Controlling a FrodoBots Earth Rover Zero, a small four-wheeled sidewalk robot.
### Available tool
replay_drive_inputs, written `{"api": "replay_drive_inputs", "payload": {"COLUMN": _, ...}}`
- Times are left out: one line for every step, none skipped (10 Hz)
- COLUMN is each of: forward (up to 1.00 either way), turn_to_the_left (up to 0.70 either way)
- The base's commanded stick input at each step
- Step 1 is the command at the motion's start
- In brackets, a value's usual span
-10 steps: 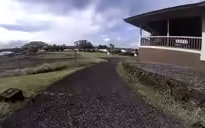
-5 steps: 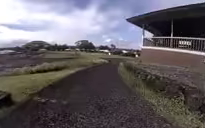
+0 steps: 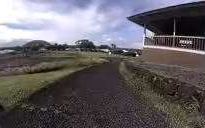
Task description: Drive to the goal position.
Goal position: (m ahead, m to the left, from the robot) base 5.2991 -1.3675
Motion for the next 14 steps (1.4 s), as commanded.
{"api": "replay_drive_inputs", "payload": {"forward": 0.5, "turn_to_the_left": 0.0}}
{"api": "replay_drive_inputs", "payload": {"forward": 0.5, "turn_to_the_left": 0.0}}
{"api": "replay_drive_inputs", "payload": {"forward": 0.5, "turn_to_the_left": 0.0}}
{"api": "replay_drive_inputs", "payload": {"forward": 0.5, "turn_to_the_left": 0.0}}
{"api": "replay_drive_inputs", "payload": {"forward": 0.5, "turn_to_the_left": 0.0}}
{"api": "replay_drive_inputs", "payload": {"forward": 0.5, "turn_to_the_left": 0.0}}
{"api": "replay_drive_inputs", "payload": {"forward": 0.5, "turn_to_the_left": 0.0}}
{"api": "replay_drive_inputs", "payload": {"forward": 0.5, "turn_to_the_left": 0.0}}
{"api": "replay_drive_inputs", "payload": {"forward": 0.5, "turn_to_the_left": 0.0}}
{"api": "replay_drive_inputs", "payload": {"forward": 0.5, "turn_to_the_left": 0.0}}
{"api": "replay_drive_inputs", "payload": {"forward": 0.5, "turn_to_the_left": 0.0}}
{"api": "replay_drive_inputs", "payload": {"forward": 0.5, "turn_to_the_left": 0.0}}
{"api": "replay_drive_inputs", "payload": {"forward": 0.5, "turn_to_the_left": 0.0}}
{"api": "replay_drive_inputs", "payload": {"forward": 0.5, "turn_to_the_left": 0.0}}
